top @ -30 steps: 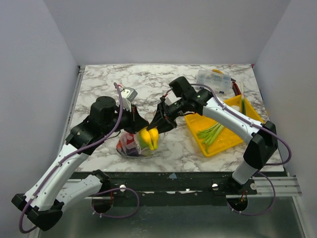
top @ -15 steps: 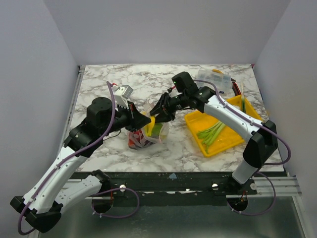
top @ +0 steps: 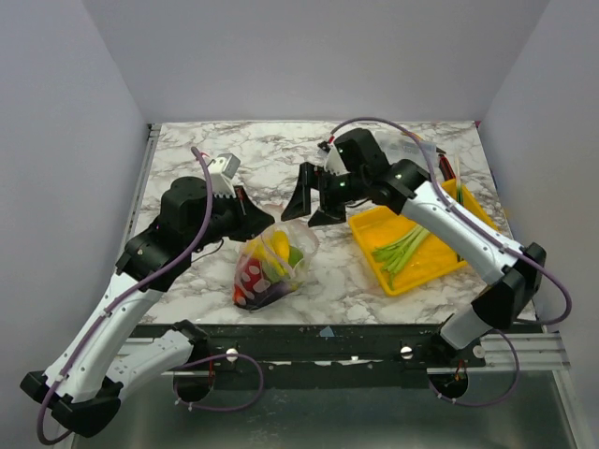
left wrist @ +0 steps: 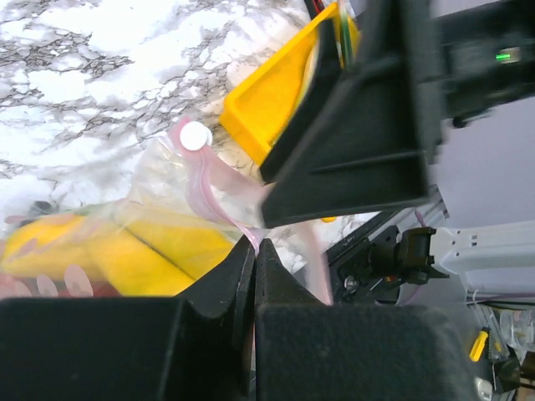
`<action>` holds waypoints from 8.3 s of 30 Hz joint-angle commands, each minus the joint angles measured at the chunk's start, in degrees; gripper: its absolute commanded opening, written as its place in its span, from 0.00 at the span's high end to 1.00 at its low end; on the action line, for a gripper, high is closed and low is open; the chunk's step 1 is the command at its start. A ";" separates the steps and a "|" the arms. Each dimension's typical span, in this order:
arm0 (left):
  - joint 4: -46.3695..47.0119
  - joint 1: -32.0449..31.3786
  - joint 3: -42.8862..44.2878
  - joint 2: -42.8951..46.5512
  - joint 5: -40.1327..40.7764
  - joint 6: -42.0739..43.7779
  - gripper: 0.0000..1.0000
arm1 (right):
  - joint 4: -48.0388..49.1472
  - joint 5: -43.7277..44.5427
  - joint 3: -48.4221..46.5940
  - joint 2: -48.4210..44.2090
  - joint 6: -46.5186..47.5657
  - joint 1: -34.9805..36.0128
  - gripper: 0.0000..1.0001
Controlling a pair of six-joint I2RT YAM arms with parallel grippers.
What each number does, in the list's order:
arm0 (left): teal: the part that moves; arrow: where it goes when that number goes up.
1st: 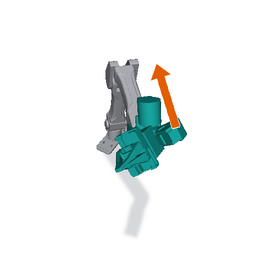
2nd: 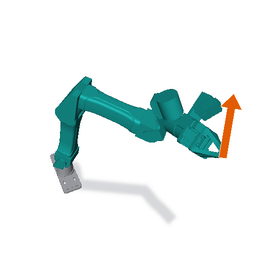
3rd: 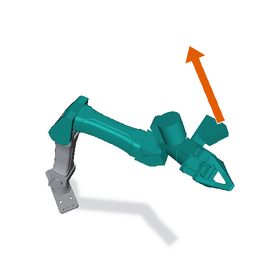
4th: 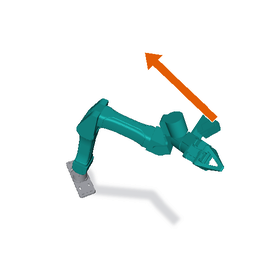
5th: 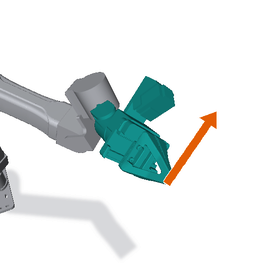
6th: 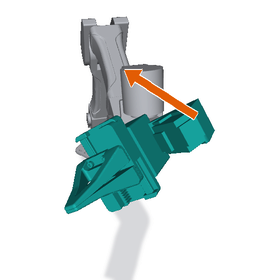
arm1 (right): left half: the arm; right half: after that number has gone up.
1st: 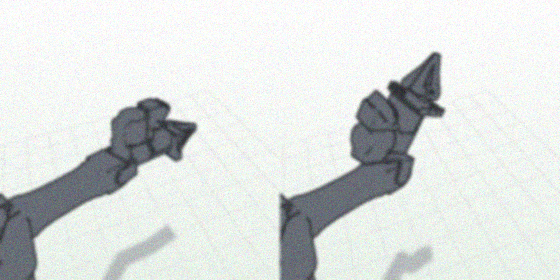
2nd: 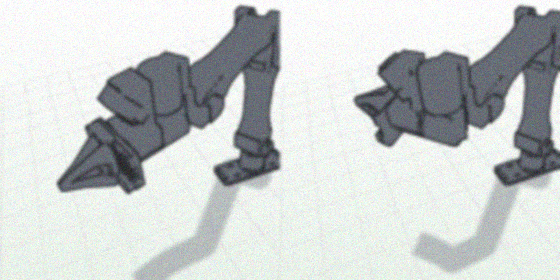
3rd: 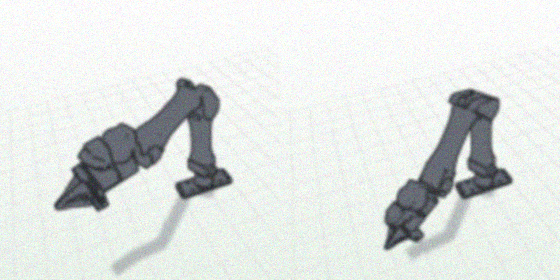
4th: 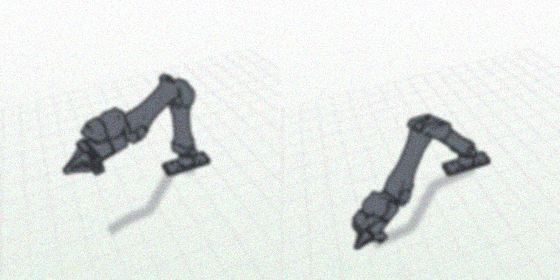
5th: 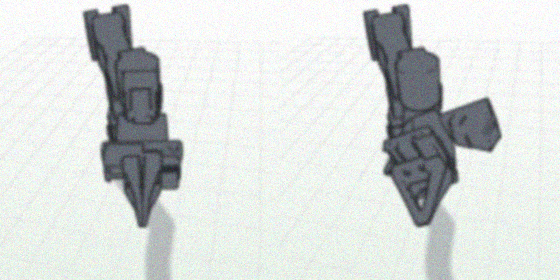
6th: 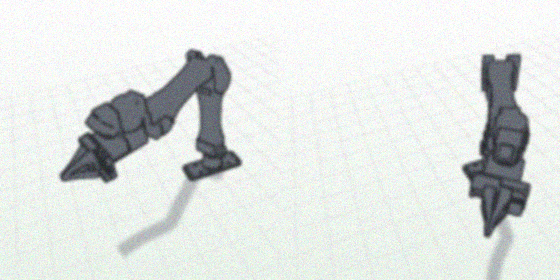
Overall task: Place the food in the zip-top bag and seal the zipper
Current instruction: Place the fake fruit in the zipper food storage bag, then adjust the zipper food storage bag at the center of the board, then zip the zipper food storage bag at the center of the board.
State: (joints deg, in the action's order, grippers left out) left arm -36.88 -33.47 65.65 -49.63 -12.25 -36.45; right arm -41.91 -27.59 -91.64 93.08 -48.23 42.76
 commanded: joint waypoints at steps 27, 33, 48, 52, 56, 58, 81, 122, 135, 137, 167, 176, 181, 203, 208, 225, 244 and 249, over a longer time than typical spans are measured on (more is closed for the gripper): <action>2.10 0.91 5.91 -1.62 -12.13 9.25 1.00 | 18.84 13.48 14.08 -13.52 18.99 6.98 0.76; 8.12 4.54 -0.43 2.36 -10.92 11.09 0.20 | 28.78 13.90 15.30 -15.61 33.06 4.04 1.00; 40.34 27.44 -19.07 6.12 -19.32 4.92 0.02 | 35.24 -29.85 3.11 -2.49 34.96 -4.09 1.00; 39.25 27.58 -21.00 2.57 -19.51 12.29 0.05 | 32.87 -31.17 0.01 0.06 35.05 -4.19 1.00; 37.13 27.60 -20.87 0.84 -21.44 9.84 0.26 | 32.83 -25.70 -0.69 0.89 34.20 -4.22 1.00; 37.53 27.52 -21.34 0.65 -28.44 6.55 0.34 | 33.09 -21.97 -0.81 1.28 32.83 -4.18 1.00; 45.80 14.31 -28.93 6.19 -3.35 11.02 0.02 | 37.65 -39.91 -3.57 9.36 22.49 -4.23 1.00; 61.14 14.53 -40.77 9.05 -13.71 -2.94 1.00 | 25.06 -20.10 -0.67 1.15 18.57 -2.19 0.11; 56.40 14.57 -38.54 9.77 -17.16 0.00 1.00 | 12.21 -1.26 -13.58 8.22 45.31 6.81 0.14; 55.03 14.58 -38.23 10.20 -17.30 0.96 1.00 | 12.56 -1.05 -13.04 7.41 45.20 6.81 0.20; 39.85 16.51 -35.79 20.41 -22.64 6.91 0.30 | 25.53 -19.37 0.55 -0.10 36.14 4.04 1.00; 55.56 24.78 -37.17 19.82 -39.84 0.56 0.19 | 32.99 -38.35 4.80 -2.86 29.54 -0.77 1.00; 64.45 24.95 -38.05 17.00 -45.73 -5.08 0.22 | 33.35 -40.11 5.48 -3.50 29.09 -1.06 1.00; 85.26 25.04 -35.88 6.80 -54.75 -25.14 1.00 | 21.85 -35.16 2.40 -3.22 35.28 -1.03 0.73; 59.69 25.03 -31.28 11.99 -52.42 -7.61 1.00 | 8.32 -17.65 1.37 -7.79 40.83 -0.39 0.31; 51.67 25.04 -27.77 12.00 -52.33 -5.15 1.00 | -3.74 -5.03 -13.32 -0.27 56.01 9.62 0.19; 47.85 25.02 -27.06 12.85 -49.11 -3.97 0.72 | 3.91 -10.31 -7.57 -1.72 49.55 9.62 1.00; 48.15 25.04 -26.71 11.90 -48.96 -4.31 0.89 | 4.48 -13.17 -7.88 -1.98 48.72 9.62 1.00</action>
State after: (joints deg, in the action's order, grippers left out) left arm 9.69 -8.60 37.08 -37.45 -62.06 -40.51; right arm -39.88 -37.80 -99.57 92.62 1.93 52.45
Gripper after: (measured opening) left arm 0.228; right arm 0.008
